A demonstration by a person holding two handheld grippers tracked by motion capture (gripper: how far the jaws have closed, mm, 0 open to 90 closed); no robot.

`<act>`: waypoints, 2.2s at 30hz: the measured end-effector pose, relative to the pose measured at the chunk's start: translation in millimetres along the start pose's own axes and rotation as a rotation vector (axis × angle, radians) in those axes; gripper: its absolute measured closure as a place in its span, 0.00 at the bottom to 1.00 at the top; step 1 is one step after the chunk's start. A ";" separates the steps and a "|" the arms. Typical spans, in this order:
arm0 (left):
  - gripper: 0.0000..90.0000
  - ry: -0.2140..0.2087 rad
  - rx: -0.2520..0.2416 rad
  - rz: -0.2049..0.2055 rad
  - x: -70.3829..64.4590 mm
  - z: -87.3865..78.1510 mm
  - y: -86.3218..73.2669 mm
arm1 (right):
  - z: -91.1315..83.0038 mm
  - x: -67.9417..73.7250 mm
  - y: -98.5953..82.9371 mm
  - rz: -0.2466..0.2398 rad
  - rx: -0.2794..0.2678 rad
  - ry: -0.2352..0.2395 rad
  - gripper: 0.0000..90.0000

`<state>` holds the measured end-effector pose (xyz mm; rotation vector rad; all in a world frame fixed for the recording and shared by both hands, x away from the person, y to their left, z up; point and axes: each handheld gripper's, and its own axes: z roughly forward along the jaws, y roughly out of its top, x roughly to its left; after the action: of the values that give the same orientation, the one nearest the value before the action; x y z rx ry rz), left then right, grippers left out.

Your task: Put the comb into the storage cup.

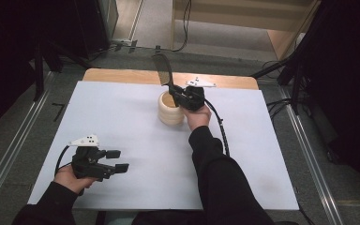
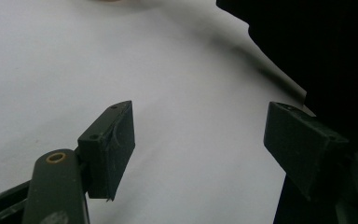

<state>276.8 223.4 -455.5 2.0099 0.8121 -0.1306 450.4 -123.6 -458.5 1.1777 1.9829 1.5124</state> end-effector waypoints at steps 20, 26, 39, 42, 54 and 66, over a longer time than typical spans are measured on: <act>0.28 0.003 0.008 0.002 0.3 1.5 0.6 | -20.6 3.8 -0.9 -0.004 0.040 0.054 0.50; 0.28 0.010 0.016 0.000 0.4 2.4 0.2 | -35.9 12.3 1.2 -0.022 0.092 0.107 0.40; 0.28 0.011 0.019 0.001 0.5 3.6 0.2 | -75.4 19.3 -6.9 0.019 0.169 0.194 0.36; 0.28 0.012 0.019 0.000 0.4 3.9 0.2 | -84.8 22.5 -11.4 0.013 0.157 0.214 0.35; 0.28 0.007 0.019 0.002 0.1 3.6 0.5 | -106.8 33.8 -27.6 0.020 0.252 0.264 0.28; 0.28 0.011 0.023 0.003 -0.7 4.1 0.6 | -134.4 38.3 -48.6 -0.012 0.367 0.254 0.26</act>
<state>277.4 219.7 -457.1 2.0354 0.8186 -0.1277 312.8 -177.1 -449.5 1.1503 2.5148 1.3866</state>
